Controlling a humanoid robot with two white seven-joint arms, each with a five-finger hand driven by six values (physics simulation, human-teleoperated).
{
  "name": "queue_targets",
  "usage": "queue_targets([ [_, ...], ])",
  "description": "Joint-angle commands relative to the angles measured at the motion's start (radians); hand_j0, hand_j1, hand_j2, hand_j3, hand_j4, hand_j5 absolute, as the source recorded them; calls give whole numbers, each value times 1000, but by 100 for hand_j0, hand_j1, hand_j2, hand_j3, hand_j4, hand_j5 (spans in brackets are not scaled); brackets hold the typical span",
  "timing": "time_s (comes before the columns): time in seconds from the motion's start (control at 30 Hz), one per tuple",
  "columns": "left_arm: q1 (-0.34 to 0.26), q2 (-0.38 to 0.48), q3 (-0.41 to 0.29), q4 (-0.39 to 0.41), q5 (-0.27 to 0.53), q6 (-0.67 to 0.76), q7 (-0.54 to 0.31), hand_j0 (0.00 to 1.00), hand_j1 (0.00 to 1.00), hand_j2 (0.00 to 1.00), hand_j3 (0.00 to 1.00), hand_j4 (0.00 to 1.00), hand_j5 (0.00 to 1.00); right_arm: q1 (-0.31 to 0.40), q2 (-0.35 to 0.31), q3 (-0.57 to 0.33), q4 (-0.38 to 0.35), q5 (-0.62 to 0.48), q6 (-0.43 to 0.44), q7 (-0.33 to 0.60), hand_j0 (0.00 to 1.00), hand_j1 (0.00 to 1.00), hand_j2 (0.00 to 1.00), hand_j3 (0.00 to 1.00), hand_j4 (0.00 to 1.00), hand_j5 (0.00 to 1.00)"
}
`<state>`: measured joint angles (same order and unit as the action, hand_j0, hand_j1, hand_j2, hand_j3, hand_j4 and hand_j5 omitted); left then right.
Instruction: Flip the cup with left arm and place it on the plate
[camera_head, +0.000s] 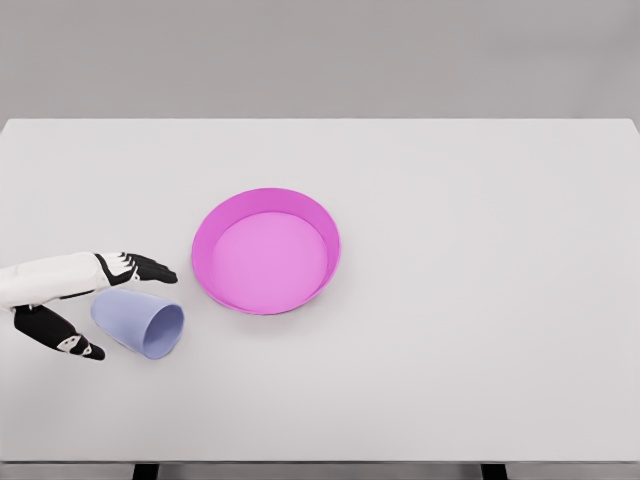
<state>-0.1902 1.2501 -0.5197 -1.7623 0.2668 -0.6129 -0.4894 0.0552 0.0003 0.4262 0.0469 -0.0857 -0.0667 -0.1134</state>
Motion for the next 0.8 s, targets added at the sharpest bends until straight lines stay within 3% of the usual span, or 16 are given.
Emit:
queue_targets([
  [0.0,0,6,1,0,8,2,0,100,100,100,100,100,100,0,0,-1,1,0,1,1,100,100,100,100,100,100],
  [0.17,-8,6,7,0,6,2,2,100,100,100,100,100,100,0,0,-1,2,0,-1,0,100,100,100,100,100,100],
  [0.23,-38,5,7,0,3,2,0,100,100,100,100,100,100,0,0,-1,2,0,1,0,100,100,100,100,100,100],
  [0.33,-67,-9,17,0,-67,2,21,100,100,100,100,100,100,0,0,-1,2,0,-1,0,100,100,100,100,100,100],
  [0.63,-38,-9,13,0,-90,2,11,100,100,100,100,100,100,0,0,-1,2,0,1,0,100,100,100,100,100,100],
  [0.77,15,-11,15,0,-47,36,14,100,100,100,100,100,100,0,0,-1,2,0,-1,0,100,100,100,100,100,100],
])
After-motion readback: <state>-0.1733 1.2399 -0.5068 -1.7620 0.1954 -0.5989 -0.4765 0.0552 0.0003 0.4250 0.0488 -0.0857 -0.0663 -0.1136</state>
